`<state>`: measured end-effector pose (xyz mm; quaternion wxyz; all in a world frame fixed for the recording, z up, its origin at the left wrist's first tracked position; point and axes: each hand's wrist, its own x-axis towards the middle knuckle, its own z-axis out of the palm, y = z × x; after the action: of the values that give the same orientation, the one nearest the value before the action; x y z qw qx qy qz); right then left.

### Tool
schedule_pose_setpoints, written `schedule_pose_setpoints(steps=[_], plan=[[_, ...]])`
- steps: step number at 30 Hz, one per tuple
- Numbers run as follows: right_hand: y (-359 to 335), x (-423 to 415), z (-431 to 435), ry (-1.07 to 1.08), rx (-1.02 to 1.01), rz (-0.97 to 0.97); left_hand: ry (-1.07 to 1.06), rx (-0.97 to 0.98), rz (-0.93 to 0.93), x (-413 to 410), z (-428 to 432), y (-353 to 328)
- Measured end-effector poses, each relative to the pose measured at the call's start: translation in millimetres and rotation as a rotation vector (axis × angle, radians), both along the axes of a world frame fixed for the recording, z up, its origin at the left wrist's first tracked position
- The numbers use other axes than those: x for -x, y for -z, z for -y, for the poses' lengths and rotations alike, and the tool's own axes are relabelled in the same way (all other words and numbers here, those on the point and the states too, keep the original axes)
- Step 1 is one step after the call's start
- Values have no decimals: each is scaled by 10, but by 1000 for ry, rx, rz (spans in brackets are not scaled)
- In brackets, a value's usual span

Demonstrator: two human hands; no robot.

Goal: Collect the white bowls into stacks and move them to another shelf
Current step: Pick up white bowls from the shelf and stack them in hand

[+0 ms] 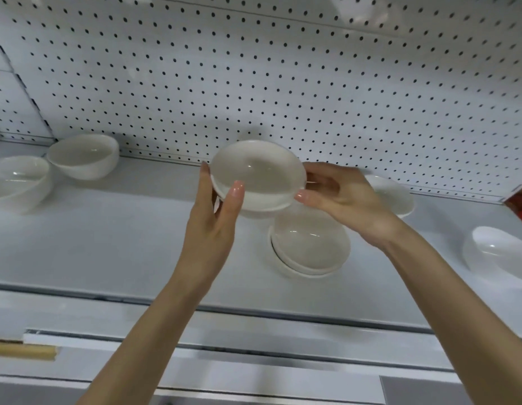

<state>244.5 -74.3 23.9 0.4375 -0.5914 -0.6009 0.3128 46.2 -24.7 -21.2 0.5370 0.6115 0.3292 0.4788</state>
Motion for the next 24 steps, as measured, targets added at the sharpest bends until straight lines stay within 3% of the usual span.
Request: schedule_pose_setpoints(steps=[11, 19, 24], plan=[[353, -375, 566, 218, -97, 96, 195, -56, -73, -371, 410, 88], [501, -399, 691, 245, -112, 143, 144, -114, -308, -396, 428, 354], [605, -426, 684, 231, -88, 116, 122, -97, -319, -409, 479, 445]])
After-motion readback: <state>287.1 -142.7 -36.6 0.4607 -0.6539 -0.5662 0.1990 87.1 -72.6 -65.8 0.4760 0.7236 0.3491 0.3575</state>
